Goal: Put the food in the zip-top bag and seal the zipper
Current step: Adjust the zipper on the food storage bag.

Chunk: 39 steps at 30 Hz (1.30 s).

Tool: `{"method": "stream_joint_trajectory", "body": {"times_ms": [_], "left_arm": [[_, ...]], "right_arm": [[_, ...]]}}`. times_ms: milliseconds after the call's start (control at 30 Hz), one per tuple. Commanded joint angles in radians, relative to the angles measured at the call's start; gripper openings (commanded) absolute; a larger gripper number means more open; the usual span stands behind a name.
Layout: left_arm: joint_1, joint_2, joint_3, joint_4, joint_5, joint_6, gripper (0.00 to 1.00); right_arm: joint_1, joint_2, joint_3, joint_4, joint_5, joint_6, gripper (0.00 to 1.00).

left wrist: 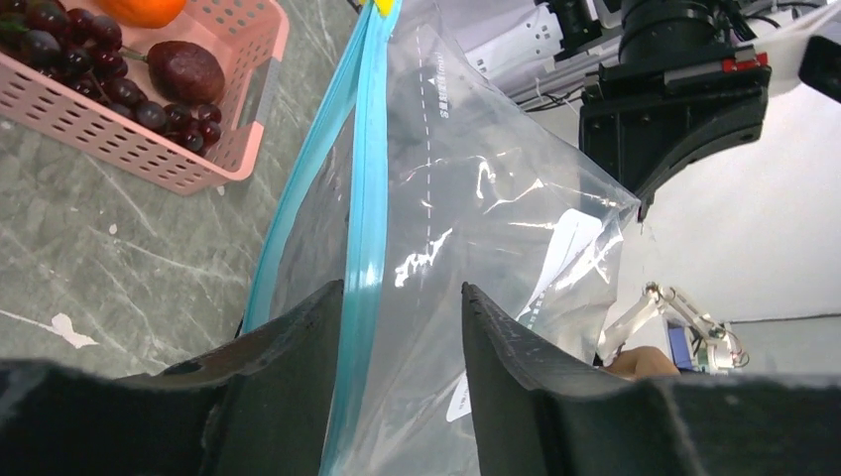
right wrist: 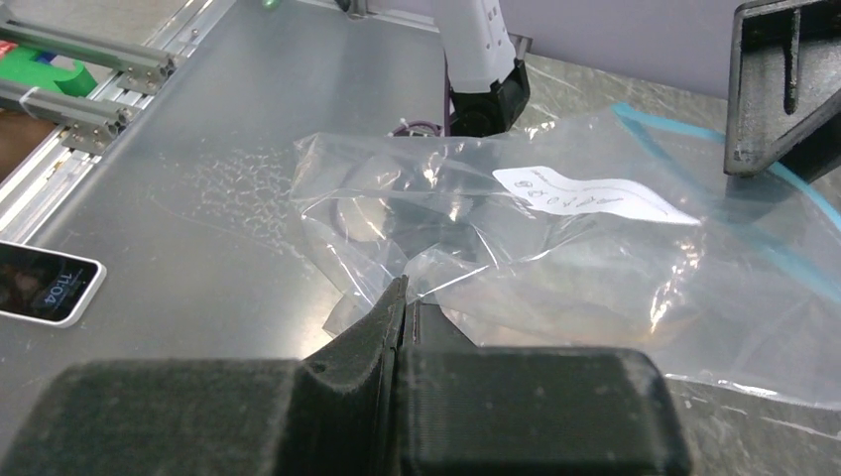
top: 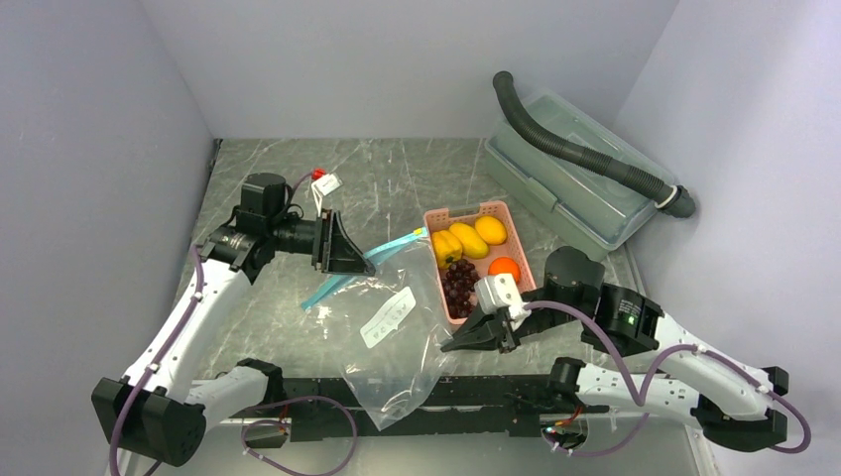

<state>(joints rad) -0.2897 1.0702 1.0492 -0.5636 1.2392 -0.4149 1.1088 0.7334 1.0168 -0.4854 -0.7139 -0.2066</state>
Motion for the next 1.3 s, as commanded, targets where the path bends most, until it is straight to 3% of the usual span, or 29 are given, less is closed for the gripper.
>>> {"method": "stream_joint_trajectory", "body": {"times_ms": [0,300,400,567,700,900,1267], "left_arm": [[-0.006,-0.029,-0.011,0.077,0.078,-0.027,0.47],[-0.005,-0.020,0.004,0.043,0.061,-0.003,0.00],[-0.005,-0.009,0.015,0.026,0.049,0.009,0.00],[-0.005,0.007,0.057,-0.053,-0.037,0.062,0.00],[-0.003,0.015,0.089,-0.124,-0.167,0.086,0.00],[0.000,0.012,0.133,-0.203,-0.395,0.085,0.00],[0.002,-0.020,0.183,-0.246,-0.659,0.015,0.00]], "right_arm": [[0.000,-0.029,-0.002,0.030,0.029,-0.013,0.00],[0.000,-0.071,-0.058,0.039,0.106,0.048,0.00],[0.000,-0.081,-0.072,0.042,0.160,0.079,0.03],[0.000,-0.057,-0.073,0.018,0.300,0.141,0.33],[0.000,-0.014,-0.064,-0.012,0.426,0.169,0.46],[0.000,0.029,-0.042,-0.038,0.615,0.203,0.58],[0.000,0.068,0.000,0.004,0.847,0.294,0.73]]}}
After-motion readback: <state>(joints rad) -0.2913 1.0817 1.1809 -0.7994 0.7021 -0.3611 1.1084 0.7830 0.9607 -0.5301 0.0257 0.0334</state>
